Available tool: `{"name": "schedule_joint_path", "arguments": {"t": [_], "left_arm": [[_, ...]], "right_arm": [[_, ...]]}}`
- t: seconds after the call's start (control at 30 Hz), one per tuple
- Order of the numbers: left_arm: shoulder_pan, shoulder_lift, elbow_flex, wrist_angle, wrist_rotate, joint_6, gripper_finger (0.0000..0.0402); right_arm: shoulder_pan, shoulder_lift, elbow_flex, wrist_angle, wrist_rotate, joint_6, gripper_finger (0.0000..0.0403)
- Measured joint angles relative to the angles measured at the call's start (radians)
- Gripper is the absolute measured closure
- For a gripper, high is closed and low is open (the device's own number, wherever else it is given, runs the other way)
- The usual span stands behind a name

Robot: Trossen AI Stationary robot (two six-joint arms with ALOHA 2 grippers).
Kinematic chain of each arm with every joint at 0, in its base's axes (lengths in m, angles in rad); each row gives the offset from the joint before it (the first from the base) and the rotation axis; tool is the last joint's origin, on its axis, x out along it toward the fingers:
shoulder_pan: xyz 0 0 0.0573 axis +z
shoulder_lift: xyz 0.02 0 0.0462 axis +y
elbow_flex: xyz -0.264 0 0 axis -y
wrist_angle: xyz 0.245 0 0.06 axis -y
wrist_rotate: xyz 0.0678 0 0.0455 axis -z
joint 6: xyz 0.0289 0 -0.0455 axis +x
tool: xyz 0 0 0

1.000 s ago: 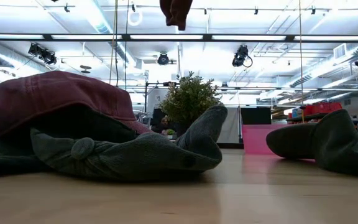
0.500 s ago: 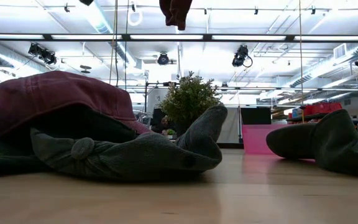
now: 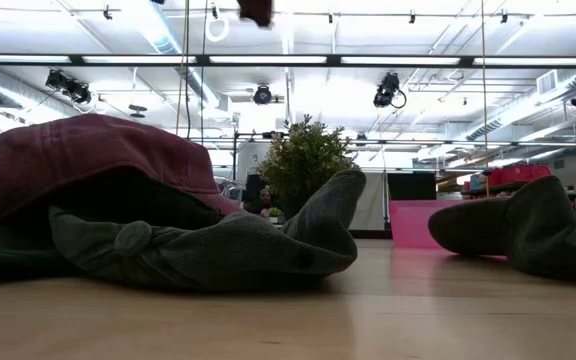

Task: Pick & Place hat
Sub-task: Put the right red cap into the transparent bin

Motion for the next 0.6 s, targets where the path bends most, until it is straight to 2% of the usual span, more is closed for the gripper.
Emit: {"name": "schedule_joint_path", "arguments": {"t": [0.4,0.6], "left_arm": [[-0.014,0.009,0.000,0.161,-0.012,-0.030,0.0214],[-0.014,0.009,0.000,0.130,-0.025,0.024,0.0222]], "right_arm": [[-0.025,0.033,0.000,0.027,-0.042,0.000,0.0397],[-0.035,0.033,0.000,0.045,-0.070,0.000,0.0397]]}}
